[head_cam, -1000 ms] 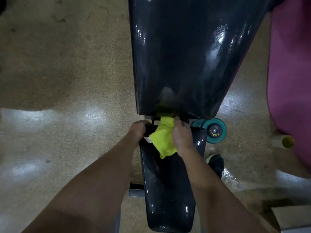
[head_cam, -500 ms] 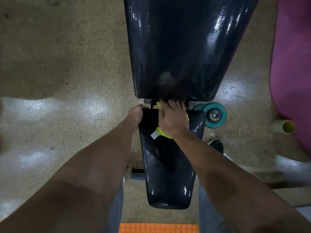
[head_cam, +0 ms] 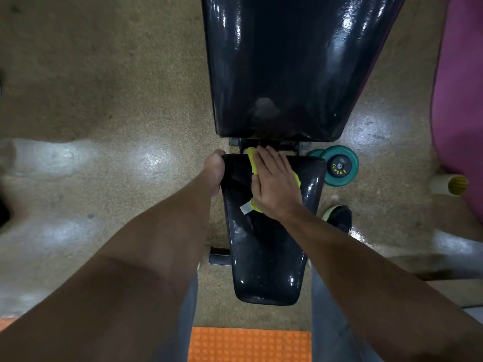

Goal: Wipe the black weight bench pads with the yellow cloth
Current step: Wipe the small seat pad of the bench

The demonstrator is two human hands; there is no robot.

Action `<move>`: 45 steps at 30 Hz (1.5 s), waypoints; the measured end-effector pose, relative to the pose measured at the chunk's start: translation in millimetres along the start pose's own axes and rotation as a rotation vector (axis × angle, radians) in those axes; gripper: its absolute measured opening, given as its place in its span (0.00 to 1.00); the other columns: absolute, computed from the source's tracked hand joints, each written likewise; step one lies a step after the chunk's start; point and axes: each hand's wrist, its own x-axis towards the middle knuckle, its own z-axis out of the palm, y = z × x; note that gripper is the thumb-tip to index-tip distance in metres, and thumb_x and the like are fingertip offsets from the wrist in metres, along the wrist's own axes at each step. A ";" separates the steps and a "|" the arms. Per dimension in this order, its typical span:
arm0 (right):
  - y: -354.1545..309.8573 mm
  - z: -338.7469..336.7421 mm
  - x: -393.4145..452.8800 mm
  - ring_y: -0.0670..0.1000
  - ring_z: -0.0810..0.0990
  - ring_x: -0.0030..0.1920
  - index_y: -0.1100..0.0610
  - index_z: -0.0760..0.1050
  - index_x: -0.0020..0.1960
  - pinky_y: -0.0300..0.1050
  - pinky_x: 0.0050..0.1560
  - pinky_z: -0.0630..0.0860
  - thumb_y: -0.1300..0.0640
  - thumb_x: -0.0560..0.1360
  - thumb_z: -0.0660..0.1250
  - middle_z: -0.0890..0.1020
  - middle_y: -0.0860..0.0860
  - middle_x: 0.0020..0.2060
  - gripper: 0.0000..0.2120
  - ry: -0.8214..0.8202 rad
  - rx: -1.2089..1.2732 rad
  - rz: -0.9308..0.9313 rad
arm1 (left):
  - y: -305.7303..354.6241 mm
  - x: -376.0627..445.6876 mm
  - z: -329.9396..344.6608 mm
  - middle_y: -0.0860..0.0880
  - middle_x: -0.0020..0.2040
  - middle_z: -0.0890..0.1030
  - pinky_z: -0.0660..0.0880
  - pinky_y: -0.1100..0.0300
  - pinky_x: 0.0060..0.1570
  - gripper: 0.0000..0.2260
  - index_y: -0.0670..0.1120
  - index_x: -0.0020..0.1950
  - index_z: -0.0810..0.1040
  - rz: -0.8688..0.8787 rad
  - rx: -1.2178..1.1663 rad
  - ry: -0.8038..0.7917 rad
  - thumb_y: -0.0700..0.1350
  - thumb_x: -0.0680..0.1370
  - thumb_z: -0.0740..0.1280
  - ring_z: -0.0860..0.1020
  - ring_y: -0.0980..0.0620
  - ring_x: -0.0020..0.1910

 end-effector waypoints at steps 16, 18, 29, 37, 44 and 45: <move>49.2 -3.8 -32.3 0.64 0.71 0.70 0.65 0.72 0.73 0.64 0.74 0.65 0.53 0.79 0.56 0.74 0.62 0.69 0.26 0.236 -0.060 0.174 | -3.3 9.8 2.3 0.42 0.44 0.77 0.73 0.55 0.38 0.12 0.46 0.46 0.73 0.054 0.033 0.049 0.48 0.84 0.53 0.76 0.46 0.39; 49.1 -4.6 -18.7 0.64 0.67 0.75 0.64 0.71 0.74 0.65 0.79 0.58 0.51 0.80 0.54 0.73 0.62 0.71 0.28 0.240 -0.078 0.329 | -2.9 8.2 2.6 0.43 0.42 0.77 0.73 0.55 0.38 0.13 0.46 0.44 0.73 0.053 0.031 0.050 0.48 0.84 0.53 0.75 0.45 0.39; 74.4 -3.9 -25.0 0.63 0.64 0.78 0.62 0.68 0.76 0.64 0.78 0.61 0.49 0.80 0.54 0.70 0.61 0.75 0.29 0.235 0.010 0.363 | -5.5 12.1 4.1 0.45 0.39 0.76 0.72 0.56 0.36 0.13 0.47 0.44 0.73 0.029 0.002 0.053 0.49 0.84 0.55 0.75 0.47 0.38; 67.5 0.1 -29.2 0.64 0.67 0.74 0.61 0.66 0.77 0.64 0.76 0.64 0.49 0.80 0.56 0.69 0.61 0.74 0.29 0.247 0.052 0.294 | -5.5 9.5 4.8 0.46 0.38 0.75 0.71 0.57 0.34 0.14 0.47 0.42 0.71 0.042 0.001 0.048 0.47 0.84 0.54 0.74 0.48 0.37; 52.2 -1.8 -5.6 0.65 0.66 0.75 0.61 0.70 0.75 0.66 0.75 0.63 0.46 0.81 0.52 0.71 0.61 0.73 0.29 0.234 -0.017 0.387 | -6.3 8.1 5.8 0.45 0.40 0.77 0.74 0.55 0.38 0.14 0.47 0.42 0.72 0.029 -0.017 0.042 0.49 0.83 0.54 0.76 0.45 0.39; 48.6 -0.7 -6.4 0.63 0.65 0.77 0.59 0.70 0.75 0.66 0.77 0.60 0.47 0.81 0.52 0.71 0.59 0.74 0.28 0.213 -0.032 0.311 | -6.3 7.0 5.5 0.44 0.40 0.77 0.74 0.56 0.37 0.14 0.47 0.42 0.72 0.029 -0.020 0.042 0.49 0.83 0.54 0.76 0.45 0.39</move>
